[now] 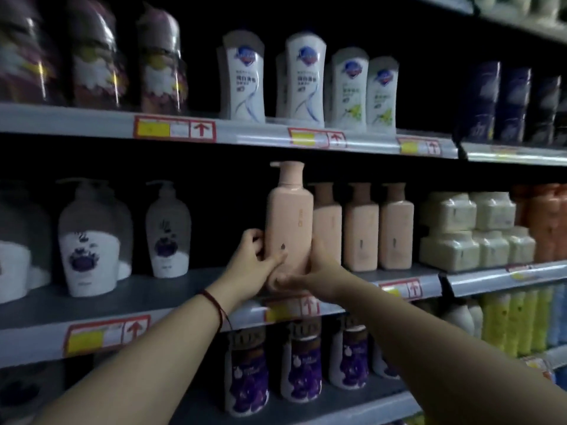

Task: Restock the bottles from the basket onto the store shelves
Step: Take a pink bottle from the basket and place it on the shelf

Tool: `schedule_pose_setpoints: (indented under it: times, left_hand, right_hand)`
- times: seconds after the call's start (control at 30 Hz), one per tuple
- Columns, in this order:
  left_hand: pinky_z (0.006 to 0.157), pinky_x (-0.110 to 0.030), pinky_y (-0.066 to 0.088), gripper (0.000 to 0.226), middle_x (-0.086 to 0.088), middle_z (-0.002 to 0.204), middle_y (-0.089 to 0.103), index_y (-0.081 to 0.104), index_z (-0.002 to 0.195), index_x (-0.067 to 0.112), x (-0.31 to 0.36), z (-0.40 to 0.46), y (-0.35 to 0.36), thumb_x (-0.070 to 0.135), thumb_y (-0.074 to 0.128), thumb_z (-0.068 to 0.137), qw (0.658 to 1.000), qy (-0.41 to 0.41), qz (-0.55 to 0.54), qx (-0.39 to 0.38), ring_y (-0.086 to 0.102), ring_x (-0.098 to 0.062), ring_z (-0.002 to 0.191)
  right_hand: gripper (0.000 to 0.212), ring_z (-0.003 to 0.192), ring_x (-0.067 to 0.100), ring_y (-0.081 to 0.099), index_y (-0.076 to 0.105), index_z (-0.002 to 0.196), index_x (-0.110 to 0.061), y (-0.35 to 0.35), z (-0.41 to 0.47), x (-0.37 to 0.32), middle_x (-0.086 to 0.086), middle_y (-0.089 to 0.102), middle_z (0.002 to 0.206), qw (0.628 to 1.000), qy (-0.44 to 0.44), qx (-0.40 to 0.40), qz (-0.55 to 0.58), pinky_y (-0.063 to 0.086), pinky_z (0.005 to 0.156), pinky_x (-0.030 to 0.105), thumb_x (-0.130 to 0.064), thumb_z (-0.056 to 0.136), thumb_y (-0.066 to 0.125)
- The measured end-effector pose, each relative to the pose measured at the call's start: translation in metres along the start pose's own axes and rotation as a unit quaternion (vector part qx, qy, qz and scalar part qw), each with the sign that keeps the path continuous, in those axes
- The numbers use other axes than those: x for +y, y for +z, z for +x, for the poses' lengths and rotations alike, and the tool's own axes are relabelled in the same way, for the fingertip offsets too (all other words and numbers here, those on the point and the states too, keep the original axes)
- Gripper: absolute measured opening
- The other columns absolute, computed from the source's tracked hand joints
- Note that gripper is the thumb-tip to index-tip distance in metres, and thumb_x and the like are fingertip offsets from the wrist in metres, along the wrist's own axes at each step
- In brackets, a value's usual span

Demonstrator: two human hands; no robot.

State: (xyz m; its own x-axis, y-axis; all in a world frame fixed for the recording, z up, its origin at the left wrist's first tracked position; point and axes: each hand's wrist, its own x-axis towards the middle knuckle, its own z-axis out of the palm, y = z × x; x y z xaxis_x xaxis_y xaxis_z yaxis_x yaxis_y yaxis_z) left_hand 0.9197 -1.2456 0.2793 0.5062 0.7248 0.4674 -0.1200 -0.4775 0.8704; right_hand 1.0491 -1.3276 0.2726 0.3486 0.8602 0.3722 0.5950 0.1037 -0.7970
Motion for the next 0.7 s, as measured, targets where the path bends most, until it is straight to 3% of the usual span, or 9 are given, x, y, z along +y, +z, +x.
schedule_pose_setpoints:
  times: [0.07,0.27,0.43,0.57,0.63,0.7]
  left_hand:
    - [0.102,-0.042,0.045,0.059,-0.016,0.14,0.049,0.032,0.135,0.004,-0.019,0.017,0.009,0.007,0.065,0.085,1.0,0.005,-0.001,0.016,0.053,-0.025,0.121]
    - [0.099,-0.041,0.047,0.05,-0.009,0.133,0.056,0.043,0.134,0.009,-0.055,0.049,0.018,0.018,0.062,0.089,0.997,0.004,0.06,0.042,0.055,-0.02,0.116]
    - [0.105,-0.037,0.041,0.069,-0.008,0.143,0.048,0.017,0.151,0.023,-0.069,0.06,0.023,0.019,0.054,0.092,0.981,-0.017,0.195,-0.008,0.05,-0.027,0.126]
    - [0.097,-0.038,0.046,0.079,-0.012,0.14,0.05,0.001,0.152,0.022,-0.065,0.052,0.026,0.028,0.052,0.092,0.947,-0.054,0.317,-0.012,0.053,-0.033,0.121]
    - [0.092,-0.04,0.05,0.076,-0.014,0.141,0.048,0.002,0.152,0.016,-0.058,0.039,0.025,0.031,0.048,0.094,0.917,-0.026,0.398,0.003,0.054,-0.034,0.118]
    - [0.099,-0.038,0.044,0.069,-0.009,0.154,0.032,0.006,0.151,0.014,-0.055,0.018,0.025,0.026,0.044,0.096,0.904,0.059,0.423,0.011,0.045,-0.03,0.13]
  right_hand:
    - [0.121,0.114,0.018,0.058,0.031,0.133,-0.028,0.0,0.027,0.022,-0.003,0.056,0.124,0.999,0.005,0.014,-0.044,0.052,0.093,0.046,-0.063,0.03,0.087]
    - [0.093,0.104,0.02,0.058,0.032,0.129,-0.019,0.01,0.047,0.033,0.005,0.059,0.118,0.993,0.029,0.037,-0.111,0.05,0.093,0.041,-0.039,0.055,0.085]
    - [0.079,0.107,0.03,0.057,0.026,0.131,-0.014,0.023,0.055,0.041,0.011,0.058,0.117,0.984,0.055,0.071,-0.156,0.047,0.093,0.046,-0.039,0.074,0.074]
    - [0.077,0.11,0.035,0.057,0.026,0.138,-0.012,0.028,0.057,0.04,0.015,0.059,0.12,0.976,0.072,0.098,-0.179,0.048,0.093,0.047,-0.036,0.079,0.069]
    - [0.075,0.113,0.034,0.056,0.027,0.139,-0.008,0.028,0.05,0.039,0.017,0.057,0.124,0.976,0.068,0.117,-0.168,0.047,0.093,0.044,-0.032,0.081,0.067]
    - [0.06,0.115,0.035,0.052,0.034,0.135,-0.004,0.028,0.033,0.038,0.018,0.054,0.127,0.976,0.039,0.142,-0.159,0.043,0.091,0.04,-0.026,0.086,0.061]
